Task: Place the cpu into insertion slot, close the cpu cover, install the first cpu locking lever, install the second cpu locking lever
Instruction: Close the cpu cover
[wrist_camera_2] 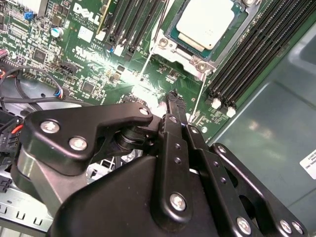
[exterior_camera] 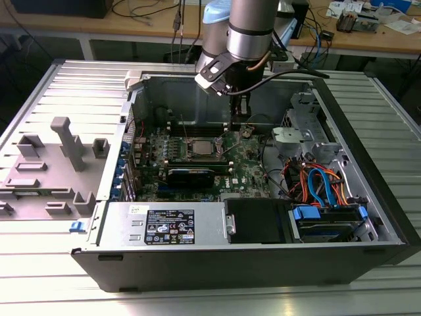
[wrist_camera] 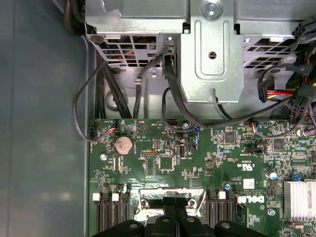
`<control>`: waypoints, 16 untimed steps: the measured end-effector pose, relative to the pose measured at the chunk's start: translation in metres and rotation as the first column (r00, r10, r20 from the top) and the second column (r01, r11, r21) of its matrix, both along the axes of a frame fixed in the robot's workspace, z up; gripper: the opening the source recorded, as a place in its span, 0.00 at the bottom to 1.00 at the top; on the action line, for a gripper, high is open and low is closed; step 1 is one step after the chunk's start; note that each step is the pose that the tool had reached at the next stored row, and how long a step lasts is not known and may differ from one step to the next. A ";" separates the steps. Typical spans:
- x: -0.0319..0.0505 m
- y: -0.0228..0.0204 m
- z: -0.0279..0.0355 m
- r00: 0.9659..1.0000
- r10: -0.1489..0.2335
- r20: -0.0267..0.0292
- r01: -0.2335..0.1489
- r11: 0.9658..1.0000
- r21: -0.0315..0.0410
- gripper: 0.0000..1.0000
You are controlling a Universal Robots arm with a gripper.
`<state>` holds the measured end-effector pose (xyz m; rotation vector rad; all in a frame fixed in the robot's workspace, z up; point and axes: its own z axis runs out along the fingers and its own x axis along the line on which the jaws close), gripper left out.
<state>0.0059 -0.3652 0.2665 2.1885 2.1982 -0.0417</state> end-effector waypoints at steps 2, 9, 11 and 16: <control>0.0000 0.0000 0.0000 1.000 0.000 0.000 0.000 1.000 -0.001 0.11; 0.0000 0.0001 0.0000 1.000 0.000 0.000 0.000 1.000 -0.001 0.11; 0.0000 0.0000 0.0000 1.000 0.000 0.000 0.000 1.000 -0.001 0.11; 0.0052 0.0001 -0.0001 1.000 0.000 0.000 0.000 1.000 -0.001 0.11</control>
